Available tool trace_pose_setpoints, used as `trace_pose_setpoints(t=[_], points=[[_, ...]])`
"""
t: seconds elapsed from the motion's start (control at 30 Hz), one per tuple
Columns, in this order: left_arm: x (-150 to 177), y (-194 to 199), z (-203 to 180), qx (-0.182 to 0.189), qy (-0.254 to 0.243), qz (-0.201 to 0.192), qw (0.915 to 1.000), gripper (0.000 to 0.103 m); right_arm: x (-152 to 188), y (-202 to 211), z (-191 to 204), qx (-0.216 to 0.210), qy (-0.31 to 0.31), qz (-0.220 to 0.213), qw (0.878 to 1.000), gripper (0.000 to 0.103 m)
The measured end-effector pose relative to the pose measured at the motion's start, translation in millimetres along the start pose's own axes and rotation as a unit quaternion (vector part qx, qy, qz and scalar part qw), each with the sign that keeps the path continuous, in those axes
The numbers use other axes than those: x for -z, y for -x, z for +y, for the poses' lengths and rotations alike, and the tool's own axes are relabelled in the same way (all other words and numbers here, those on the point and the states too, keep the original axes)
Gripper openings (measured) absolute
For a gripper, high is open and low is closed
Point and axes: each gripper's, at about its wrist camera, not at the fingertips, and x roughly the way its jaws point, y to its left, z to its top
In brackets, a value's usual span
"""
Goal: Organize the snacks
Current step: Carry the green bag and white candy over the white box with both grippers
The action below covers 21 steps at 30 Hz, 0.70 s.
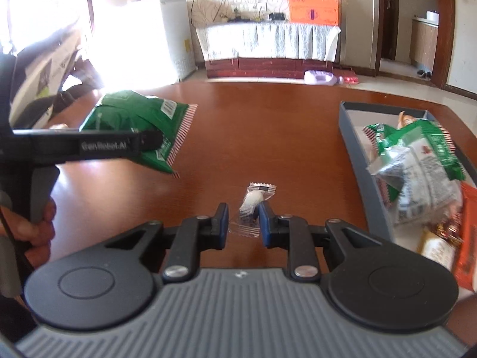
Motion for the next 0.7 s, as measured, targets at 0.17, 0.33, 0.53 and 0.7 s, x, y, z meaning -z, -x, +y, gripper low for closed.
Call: trace_pose_setpoints(t=[0.17, 0.33, 0.53, 0.7], points=[[3.2, 6.1, -30.5, 0.006, -0.015, 0.004, 0.9999, 0.075, 4.5, 15.1, -11.7, -0.002, -0.021, -0.009, 1.0, 0.025], [-4.2, 6.8, -64.2, 0.021, -0.036, -0.012, 0.999, 0.075, 3.8, 24.4, -23.2, -0.001, -0.031, -0.027, 0.999, 0.025], [-11.9, -2.3, -101.2, 0.036, -0.046, -0.015, 0.9982, 0.075, 4.7, 38.3, -33.3, -0.005, -0.031, -0.043, 0.999, 0.025], [-15.9, -5.2, -118.1, 0.037, -0.058, -0.023, 0.9974, 0.075, 3.1, 47.7, -36.4, -0.004, -0.02, -0.056, 0.998, 0.025]])
